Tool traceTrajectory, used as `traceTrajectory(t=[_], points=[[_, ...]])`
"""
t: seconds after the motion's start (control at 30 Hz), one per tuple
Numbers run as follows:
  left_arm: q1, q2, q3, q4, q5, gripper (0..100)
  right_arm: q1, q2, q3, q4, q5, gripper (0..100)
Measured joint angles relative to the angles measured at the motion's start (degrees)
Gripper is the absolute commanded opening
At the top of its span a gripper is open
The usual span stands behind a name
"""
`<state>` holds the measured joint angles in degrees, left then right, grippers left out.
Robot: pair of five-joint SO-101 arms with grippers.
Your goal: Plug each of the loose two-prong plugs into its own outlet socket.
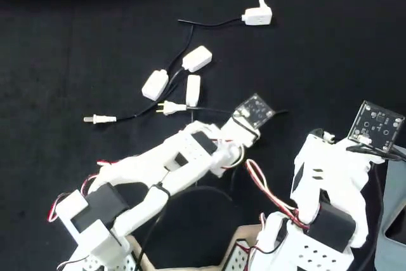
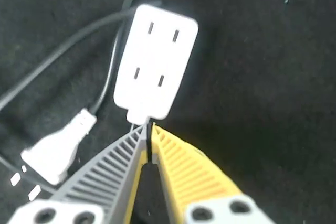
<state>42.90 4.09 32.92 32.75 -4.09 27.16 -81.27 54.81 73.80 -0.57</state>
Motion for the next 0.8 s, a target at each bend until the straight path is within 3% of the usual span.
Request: traceTrajectory(t=[0.2, 0.43, 0.6, 0.8], points=[[0.0, -8.2, 5.1, 4.7, 0.0, 3, 0.0, 0.0, 0.0, 0.0, 0.0, 1.3], [0.0, -23.5, 16.9, 4.7, 0.0, 3, 0.0, 0.0, 0.0, 0.0, 0.0, 1.3], [0.0, -26.5, 18.6, 4.8, 0.0, 3, 0.0, 0.0, 0.0, 0.0, 0.0, 1.3], [-0.4, -25.1, 18.6, 4.5, 0.0, 23, 0.0, 0.0, 0.0, 0.3, 0.0, 1.3]])
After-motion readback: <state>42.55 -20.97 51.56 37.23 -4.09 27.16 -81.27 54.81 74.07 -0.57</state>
